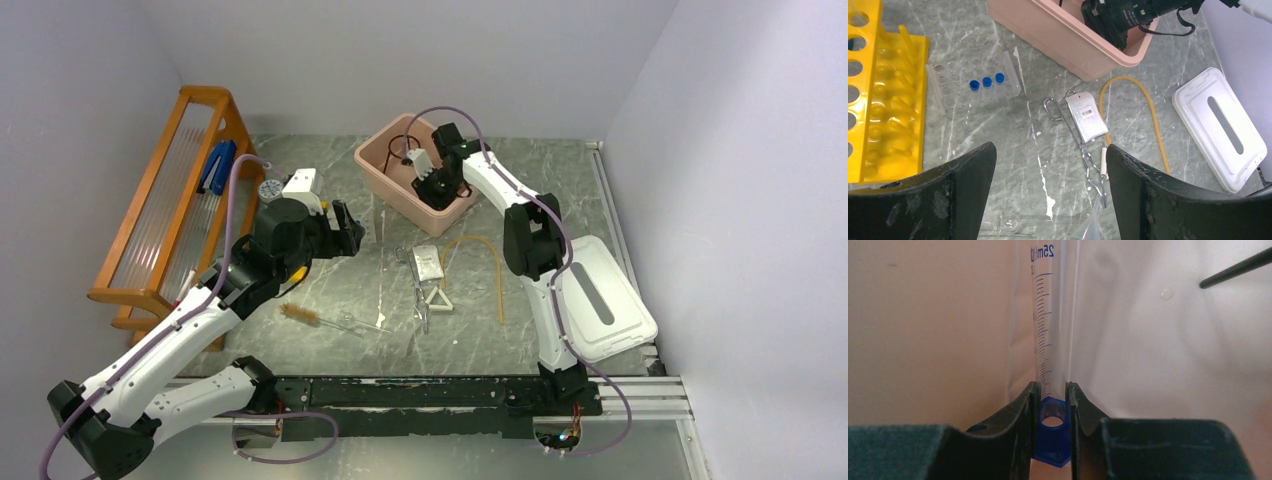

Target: Organize the chemistry lab equipment

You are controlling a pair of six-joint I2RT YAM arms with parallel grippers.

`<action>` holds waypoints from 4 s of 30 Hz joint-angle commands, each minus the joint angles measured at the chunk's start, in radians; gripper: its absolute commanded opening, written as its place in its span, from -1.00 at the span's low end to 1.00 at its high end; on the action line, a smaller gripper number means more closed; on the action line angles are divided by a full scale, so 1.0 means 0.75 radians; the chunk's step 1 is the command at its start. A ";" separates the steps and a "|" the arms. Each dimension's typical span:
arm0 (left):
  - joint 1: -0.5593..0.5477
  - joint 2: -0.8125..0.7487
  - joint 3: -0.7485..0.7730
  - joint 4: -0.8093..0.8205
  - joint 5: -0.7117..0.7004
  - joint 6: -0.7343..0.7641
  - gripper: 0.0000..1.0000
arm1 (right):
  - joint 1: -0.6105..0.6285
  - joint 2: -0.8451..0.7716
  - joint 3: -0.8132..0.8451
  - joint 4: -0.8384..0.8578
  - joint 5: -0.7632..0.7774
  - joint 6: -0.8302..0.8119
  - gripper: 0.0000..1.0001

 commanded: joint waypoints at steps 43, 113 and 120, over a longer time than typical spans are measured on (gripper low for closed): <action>-0.003 -0.050 -0.170 0.018 0.139 -0.100 0.86 | 0.041 -0.964 -0.584 0.458 0.522 0.891 0.18; -0.001 -0.050 -0.279 0.117 0.185 -0.134 0.72 | 0.525 -1.525 -1.902 0.585 1.167 2.884 -1.00; -0.002 -0.065 -0.276 0.103 0.134 -0.125 0.73 | 0.523 -1.733 -1.802 0.456 1.357 2.682 -1.00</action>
